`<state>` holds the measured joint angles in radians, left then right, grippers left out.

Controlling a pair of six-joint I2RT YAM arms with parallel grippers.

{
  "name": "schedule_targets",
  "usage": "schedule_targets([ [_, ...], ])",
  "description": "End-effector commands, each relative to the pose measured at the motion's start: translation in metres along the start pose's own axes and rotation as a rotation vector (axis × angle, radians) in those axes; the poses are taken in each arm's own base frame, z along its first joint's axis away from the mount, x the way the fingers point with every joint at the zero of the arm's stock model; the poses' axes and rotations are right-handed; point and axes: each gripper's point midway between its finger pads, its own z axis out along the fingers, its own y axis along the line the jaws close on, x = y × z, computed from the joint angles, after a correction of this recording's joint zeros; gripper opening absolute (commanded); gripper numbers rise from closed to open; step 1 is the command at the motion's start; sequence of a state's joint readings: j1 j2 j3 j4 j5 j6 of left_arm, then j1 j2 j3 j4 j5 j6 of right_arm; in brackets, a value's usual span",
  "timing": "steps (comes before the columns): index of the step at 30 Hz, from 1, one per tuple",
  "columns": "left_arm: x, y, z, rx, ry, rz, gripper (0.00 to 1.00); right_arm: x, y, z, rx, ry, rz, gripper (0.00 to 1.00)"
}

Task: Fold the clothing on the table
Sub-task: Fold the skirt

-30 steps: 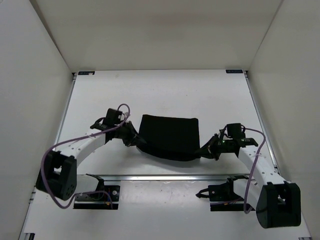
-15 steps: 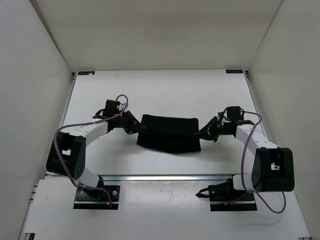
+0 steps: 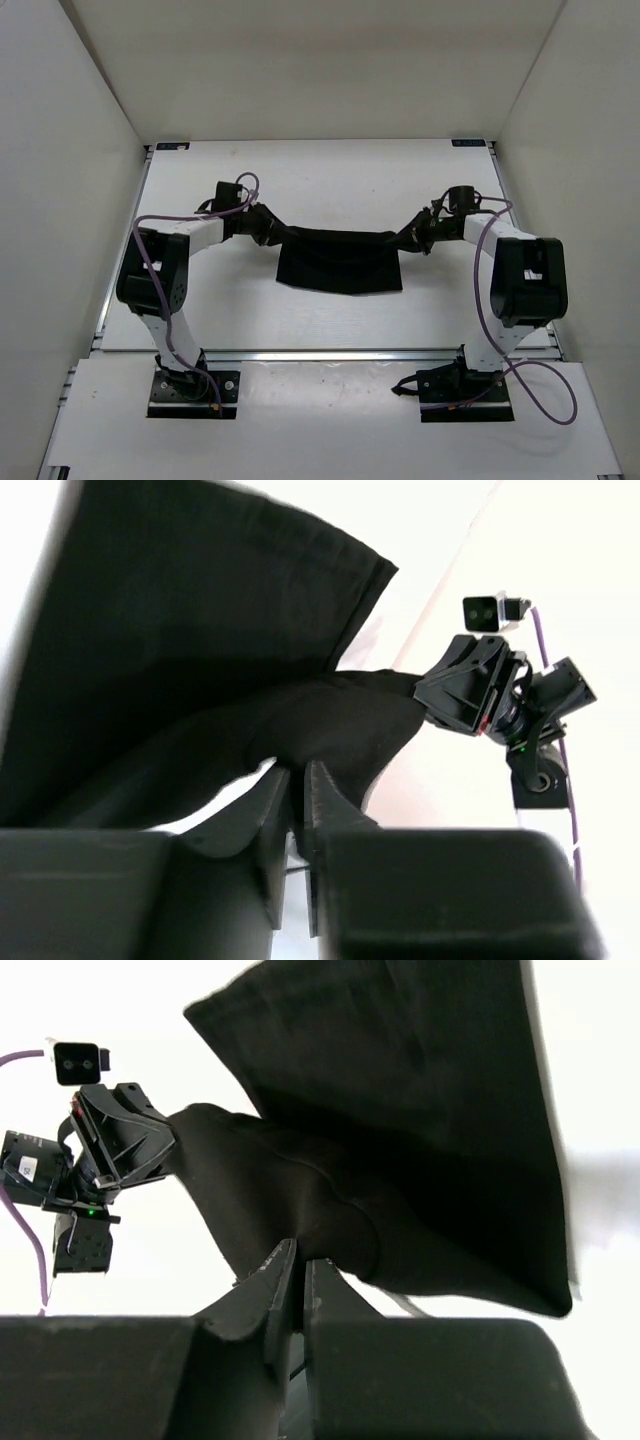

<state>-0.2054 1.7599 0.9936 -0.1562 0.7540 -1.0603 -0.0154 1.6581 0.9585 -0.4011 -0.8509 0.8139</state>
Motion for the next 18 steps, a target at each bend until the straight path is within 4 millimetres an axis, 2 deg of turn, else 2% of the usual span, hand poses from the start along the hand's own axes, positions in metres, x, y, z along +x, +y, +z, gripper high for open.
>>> schedule_targets([
  [1, -0.021, -0.024, 0.005, 0.076, 0.004, 0.025, 0.27, -0.026, 0.020, 0.001, -0.070, -0.027, -0.097, 0.08],
  [2, -0.027, -0.030, 0.005, 0.105, 0.005, 0.016, 0.33, -0.030, 0.020, 0.002, -0.074, -0.030, -0.098, 0.19],
  [3, -0.035, -0.044, 0.004, 0.166, -0.018, 0.031, 0.39, -0.037, 0.032, 0.002, -0.107, -0.057, -0.140, 0.37],
  [4, -0.044, -0.050, 0.003, 0.222, -0.039, 0.055, 0.48, -0.049, 0.038, -0.002, -0.129, -0.107, -0.180, 0.41],
  [5, -0.049, -0.058, 0.001, 0.259, -0.055, 0.033, 0.51, -0.059, 0.039, -0.006, -0.124, -0.155, -0.190, 0.60],
  [6, -0.058, -0.068, -0.005, 0.316, -0.090, 0.049, 0.52, -0.063, 0.042, -0.009, -0.130, -0.187, -0.210, 0.60],
  [7, -0.063, -0.067, -0.008, 0.326, -0.106, 0.043, 0.52, -0.069, 0.046, -0.013, -0.132, -0.225, -0.233, 0.63],
  [8, -0.067, -0.062, -0.010, 0.317, -0.126, 0.035, 0.53, -0.077, 0.045, -0.020, -0.121, -0.262, -0.230, 0.63],
  [10, -0.065, -0.044, -0.013, 0.266, -0.140, 0.032, 0.55, -0.077, 0.035, -0.022, -0.070, -0.261, -0.228, 0.62],
  [11, -0.061, -0.041, -0.016, 0.256, -0.141, 0.032, 0.54, -0.075, 0.026, -0.023, -0.023, -0.251, -0.199, 0.62],
  [12, -0.055, -0.029, -0.016, 0.238, -0.130, 0.025, 0.53, -0.078, 0.022, -0.025, 0.015, -0.268, -0.235, 0.63],
  [14, -0.042, -0.016, -0.016, 0.204, -0.121, 0.032, 0.53, -0.070, 0.006, -0.021, 0.114, -0.241, -0.246, 0.62],
  [15, -0.035, -0.006, -0.014, 0.178, -0.111, 0.055, 0.49, -0.072, -0.003, -0.020, 0.173, -0.251, -0.272, 0.58],
  [16, -0.028, -0.007, -0.015, 0.167, -0.107, 0.101, 0.43, -0.068, -0.006, -0.019, 0.216, -0.249, -0.312, 0.44],
  [17, -0.022, -0.014, -0.019, 0.173, -0.115, 0.140, 0.41, -0.066, -0.008, -0.018, 0.235, -0.253, -0.322, 0.35],
  [18, -0.015, -0.016, -0.017, 0.171, -0.114, 0.171, 0.34, -0.061, -0.011, -0.017, 0.247, -0.256, -0.348, 0.18],
])
